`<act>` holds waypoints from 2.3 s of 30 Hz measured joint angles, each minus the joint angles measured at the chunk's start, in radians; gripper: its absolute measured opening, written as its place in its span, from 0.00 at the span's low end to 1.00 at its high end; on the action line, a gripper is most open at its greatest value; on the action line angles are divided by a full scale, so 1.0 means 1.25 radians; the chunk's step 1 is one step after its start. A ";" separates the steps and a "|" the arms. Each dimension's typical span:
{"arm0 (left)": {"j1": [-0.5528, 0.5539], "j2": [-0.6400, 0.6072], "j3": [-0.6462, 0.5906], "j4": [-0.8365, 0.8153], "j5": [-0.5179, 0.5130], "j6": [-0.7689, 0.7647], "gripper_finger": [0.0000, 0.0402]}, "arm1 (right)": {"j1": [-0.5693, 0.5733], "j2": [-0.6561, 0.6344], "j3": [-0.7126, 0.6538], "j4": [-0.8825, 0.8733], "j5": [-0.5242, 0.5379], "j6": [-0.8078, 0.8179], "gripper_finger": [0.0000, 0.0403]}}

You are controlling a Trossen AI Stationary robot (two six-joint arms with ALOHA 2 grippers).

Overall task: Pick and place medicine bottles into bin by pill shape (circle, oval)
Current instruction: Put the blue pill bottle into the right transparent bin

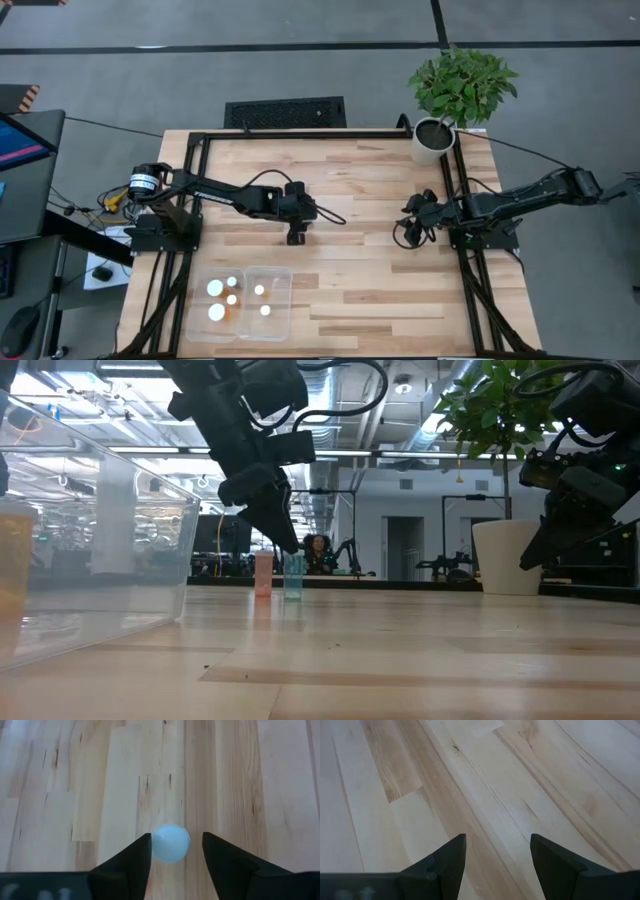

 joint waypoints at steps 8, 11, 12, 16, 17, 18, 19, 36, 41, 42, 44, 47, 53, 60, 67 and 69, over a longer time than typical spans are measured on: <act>0.000 0.000 0.000 -0.001 -0.001 0.000 0.28 | 0.000 0.000 0.000 0.000 0.000 0.000 0.58; 0.000 0.000 0.001 -0.001 0.001 0.000 0.24 | 0.000 0.000 0.000 0.000 0.000 0.000 0.58; 0.000 0.000 0.001 -0.001 0.001 0.000 0.23 | 0.000 0.000 0.000 0.000 0.000 0.001 0.58; 0.000 0.000 0.001 -0.001 0.003 -0.003 0.23 | 0.000 0.000 0.000 0.000 0.000 0.006 0.58; -0.001 0.000 0.001 -0.001 0.005 -0.001 0.24 | 0.000 0.000 0.000 0.000 0.000 0.006 0.58; -0.002 0.000 0.001 -0.002 0.005 0.000 0.26 | 0.000 0.000 0.000 0.000 0.000 0.006 0.58; -0.003 0.000 0.001 -0.002 0.006 0.000 0.28 | 0.000 0.000 0.000 0.000 0.000 0.006 0.58; -0.028 0.000 0.027 -0.026 -0.056 0.006 0.58 | 0.000 0.000 0.000 0.000 0.000 0.002 0.58; -0.006 0.002 0.019 -0.023 -0.019 0.011 0.56 | 0.000 0.000 0.000 0.000 0.001 0.002 0.58; -0.003 0.002 0.017 -0.019 -0.019 0.011 0.56 | 0.000 0.000 0.000 0.000 0.001 0.002 0.58; 0.003 0.002 0.016 -0.019 -0.020 0.012 0.55 | 0.000 0.000 0.000 0.000 0.001 0.002 0.58; 0.007 0.002 0.016 -0.018 -0.011 0.014 0.55 | 0.000 0.000 0.000 0.000 0.001 0.001 0.58; 0.008 0.002 0.016 -0.017 0.007 0.019 0.55 | 0.000 0.000 0.000 0.000 0.001 -0.001 0.58; 0.008 0.030 0.014 -0.009 0.018 0.027 0.55 | 0.000 0.000 0.000 0.000 0.001 -0.001 0.58; 0.008 0.037 0.022 -0.004 0.001 0.034 0.55 | 0.000 0.000 0.000 -0.013 0.002 0.000 0.58; 0.008 0.033 0.022 -0.002 0.001 0.039 0.55 | 0.000 0.000 0.000 -0.015 0.002 0.000 0.58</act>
